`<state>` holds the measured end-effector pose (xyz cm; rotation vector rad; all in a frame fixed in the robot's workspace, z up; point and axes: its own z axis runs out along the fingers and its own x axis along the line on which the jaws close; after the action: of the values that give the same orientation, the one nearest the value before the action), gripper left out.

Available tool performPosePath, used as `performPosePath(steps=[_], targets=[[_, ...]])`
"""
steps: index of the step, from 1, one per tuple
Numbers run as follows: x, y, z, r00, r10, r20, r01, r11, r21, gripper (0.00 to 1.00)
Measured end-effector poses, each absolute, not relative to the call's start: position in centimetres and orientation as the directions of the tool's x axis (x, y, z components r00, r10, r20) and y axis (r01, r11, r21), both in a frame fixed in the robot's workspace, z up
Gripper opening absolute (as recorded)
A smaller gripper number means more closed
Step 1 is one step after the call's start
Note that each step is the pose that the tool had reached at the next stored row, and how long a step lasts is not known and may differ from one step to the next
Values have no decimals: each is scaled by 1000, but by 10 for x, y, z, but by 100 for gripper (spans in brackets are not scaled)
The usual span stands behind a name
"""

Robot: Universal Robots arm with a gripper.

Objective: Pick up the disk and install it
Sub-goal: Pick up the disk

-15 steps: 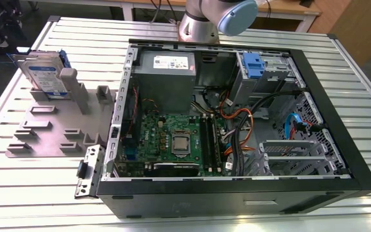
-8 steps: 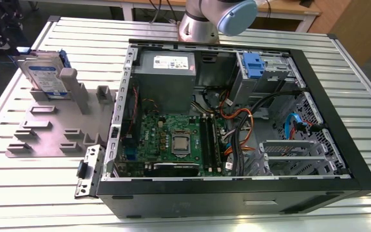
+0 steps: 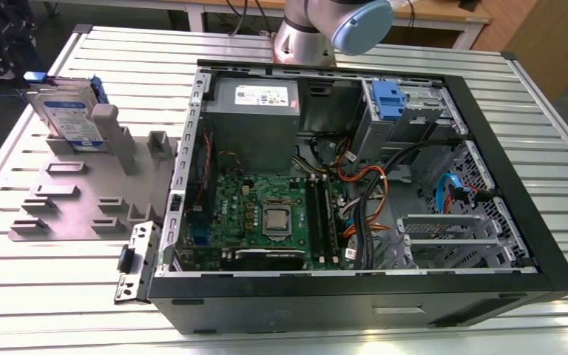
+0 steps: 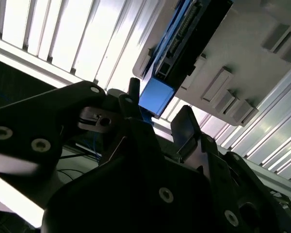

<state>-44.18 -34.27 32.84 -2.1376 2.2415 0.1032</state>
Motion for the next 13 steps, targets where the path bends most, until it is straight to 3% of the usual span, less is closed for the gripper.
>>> performPosePath(steps=[1, 6, 10, 13], targets=[[-442, -343, 328, -48, -996, -77, -999, 47, 19, 56], [-442, -343, 328, -48, -996, -75, -999, 47, 19, 56], [-442, -340, 326, -48, -998, -45, -999, 47, 18, 56], [-442, -338, 323, -47, -998, -42, -999, 47, 17, 56]])
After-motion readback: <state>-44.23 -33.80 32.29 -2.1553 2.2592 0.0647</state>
